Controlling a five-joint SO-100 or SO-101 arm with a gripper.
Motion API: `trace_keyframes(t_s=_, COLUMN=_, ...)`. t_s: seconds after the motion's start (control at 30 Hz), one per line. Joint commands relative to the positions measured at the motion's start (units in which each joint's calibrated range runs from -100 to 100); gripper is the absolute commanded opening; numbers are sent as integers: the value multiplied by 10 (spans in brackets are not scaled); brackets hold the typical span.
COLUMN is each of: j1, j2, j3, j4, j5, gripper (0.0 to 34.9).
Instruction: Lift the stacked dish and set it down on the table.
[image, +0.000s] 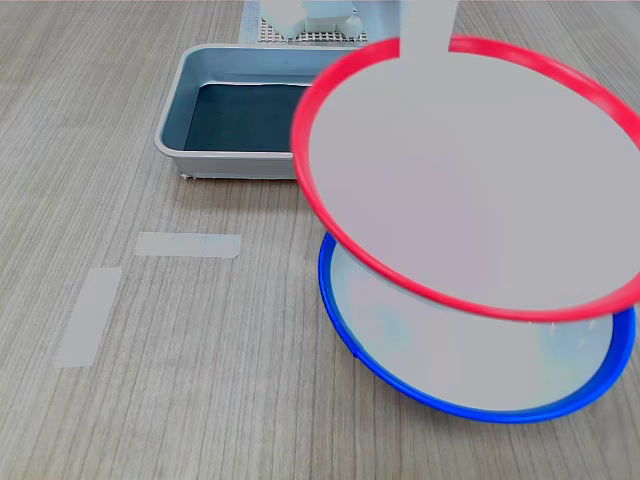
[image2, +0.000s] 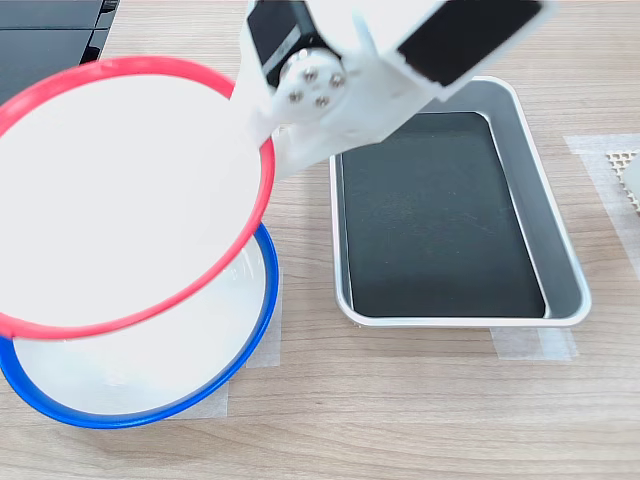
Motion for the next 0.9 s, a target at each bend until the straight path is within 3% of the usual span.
trace_keyframes(t_s=0.0, j1=33, j2=-104, j3=58, j4=-57, j5=-14, gripper=0)
trace_keyframes(t_s=0.17, j1=139, j2=-119, j3=103, j4=-90, j5=-4, gripper=0)
trace_keyframes(t_s=0.33, j1=206, j2=-39, j3=99, j4=-134, j5=13, gripper=0)
trace_keyframes(t_s=0.57, j1=243, j2=55, j3=93, j4=-197, j5=36, gripper=0)
trace_keyframes(t_s=0.87, j1=251, j2=133, j3=47, j4=-201, j5=43, gripper=0)
